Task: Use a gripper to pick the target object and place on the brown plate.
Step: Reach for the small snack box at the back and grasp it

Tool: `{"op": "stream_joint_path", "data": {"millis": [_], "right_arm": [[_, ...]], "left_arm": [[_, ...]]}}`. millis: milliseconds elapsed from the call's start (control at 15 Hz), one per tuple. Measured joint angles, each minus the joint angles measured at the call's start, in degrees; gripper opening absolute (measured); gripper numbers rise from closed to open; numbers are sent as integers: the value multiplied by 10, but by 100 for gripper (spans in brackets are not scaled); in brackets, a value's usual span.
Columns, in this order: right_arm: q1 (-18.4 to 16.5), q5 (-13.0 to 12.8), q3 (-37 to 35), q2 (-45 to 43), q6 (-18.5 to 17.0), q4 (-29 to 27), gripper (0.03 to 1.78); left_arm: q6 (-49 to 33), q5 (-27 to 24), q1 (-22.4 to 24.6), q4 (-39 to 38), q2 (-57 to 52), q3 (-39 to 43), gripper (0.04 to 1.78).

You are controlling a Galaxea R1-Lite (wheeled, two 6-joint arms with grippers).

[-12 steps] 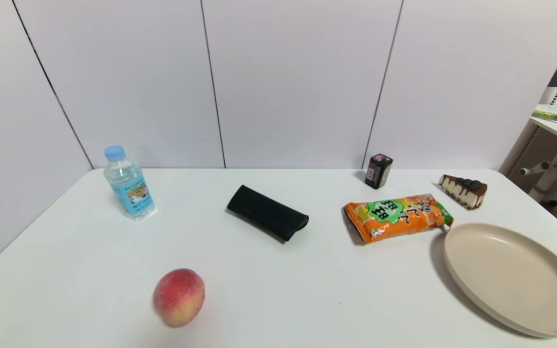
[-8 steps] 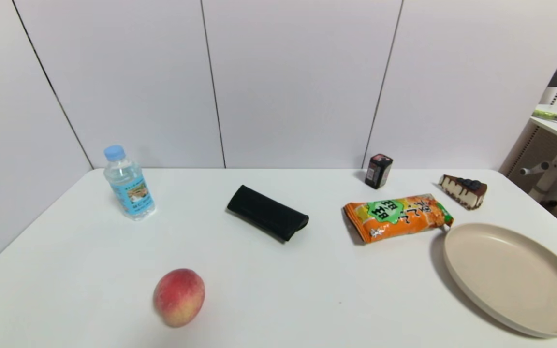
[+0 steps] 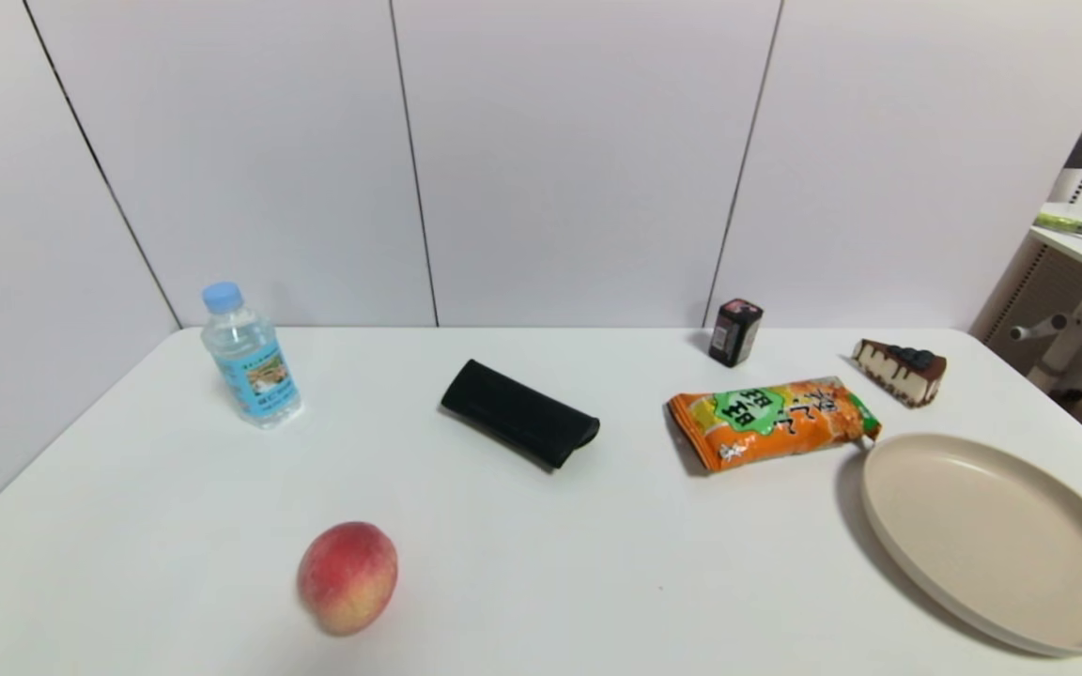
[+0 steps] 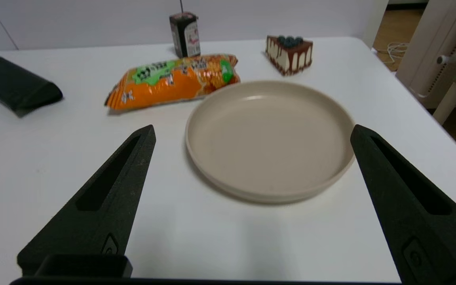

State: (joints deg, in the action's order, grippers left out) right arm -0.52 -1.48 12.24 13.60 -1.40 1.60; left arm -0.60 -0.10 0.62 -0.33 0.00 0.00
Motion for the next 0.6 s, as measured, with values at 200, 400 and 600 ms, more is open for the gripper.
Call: {"op": "stream_joint_path", "data": {"millis": [200, 400, 600], "right_arm": [[-2, 7, 119, 113, 16, -10, 170], [2, 11, 239, 224, 20, -15, 170], [14, 21, 352, 330, 21, -17, 170]], "left_arm": [[0, 0, 0, 0, 0, 0, 169], [0, 0, 0, 0, 0, 0, 169], [0, 0, 0, 0, 0, 0, 169]]}}
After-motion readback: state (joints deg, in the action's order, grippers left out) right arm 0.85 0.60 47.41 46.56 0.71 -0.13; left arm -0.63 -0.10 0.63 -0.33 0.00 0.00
